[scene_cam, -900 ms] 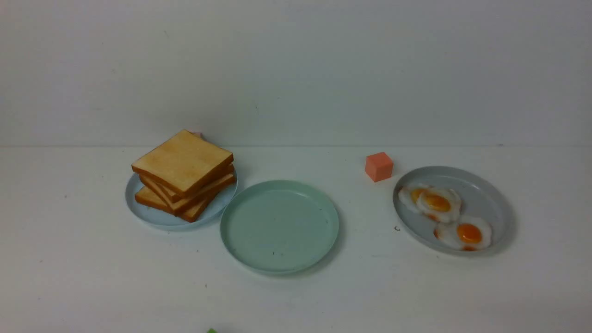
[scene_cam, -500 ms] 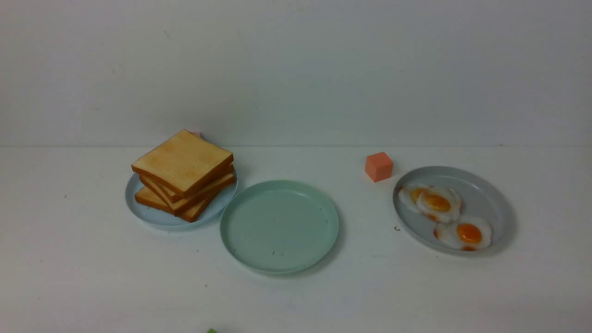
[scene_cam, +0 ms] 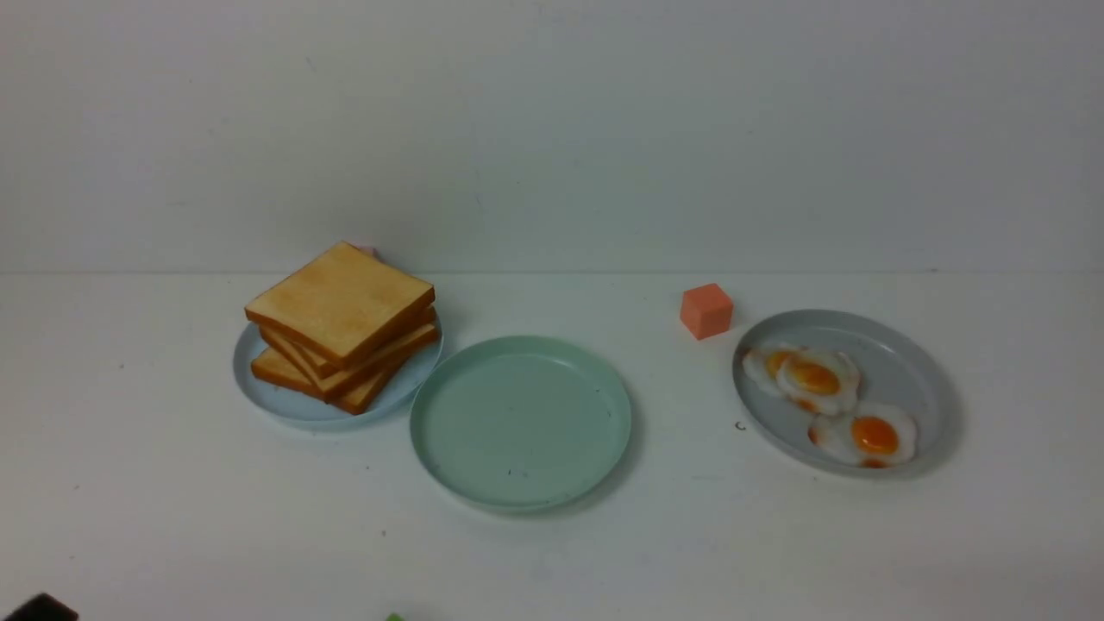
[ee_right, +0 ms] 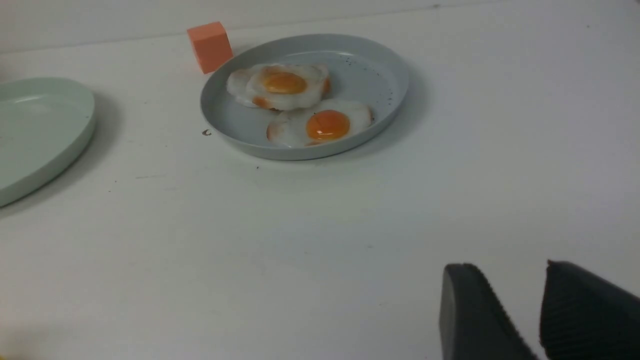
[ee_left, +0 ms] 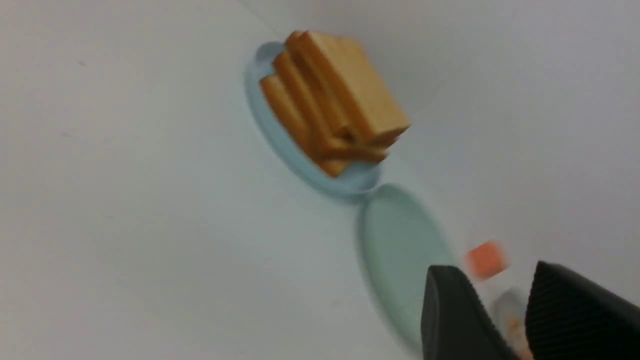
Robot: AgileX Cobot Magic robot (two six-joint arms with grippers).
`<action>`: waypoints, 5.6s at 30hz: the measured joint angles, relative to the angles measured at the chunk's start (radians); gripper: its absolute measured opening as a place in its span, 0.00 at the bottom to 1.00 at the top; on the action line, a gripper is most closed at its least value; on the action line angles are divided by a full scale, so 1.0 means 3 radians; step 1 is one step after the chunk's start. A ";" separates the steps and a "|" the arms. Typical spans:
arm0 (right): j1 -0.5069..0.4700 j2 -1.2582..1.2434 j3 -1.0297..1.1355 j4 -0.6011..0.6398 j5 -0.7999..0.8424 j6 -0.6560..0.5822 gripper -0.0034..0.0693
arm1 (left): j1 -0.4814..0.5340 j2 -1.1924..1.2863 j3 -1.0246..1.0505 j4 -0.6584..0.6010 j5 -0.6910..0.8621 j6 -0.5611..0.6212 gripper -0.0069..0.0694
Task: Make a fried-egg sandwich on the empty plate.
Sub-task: Use the left arm to grab a slice of bread, then use the left arm to put a slice of bread into the empty plate in the middle
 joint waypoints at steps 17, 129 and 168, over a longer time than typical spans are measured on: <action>0.0063 0.0000 0.0000 0.0000 0.0000 0.0000 0.38 | -0.0064 0.1431 -0.1706 0.0008 0.1663 0.1795 0.24; 0.1722 0.2387 -0.3196 0.0575 0.2241 -0.0522 0.10 | -0.1740 0.5519 -0.4271 0.3415 0.1007 0.1119 0.10; 0.1722 0.1734 -0.3197 -0.0145 0.2063 0.0013 0.12 | -0.2322 0.6321 -0.4108 0.4039 0.0947 0.1076 0.32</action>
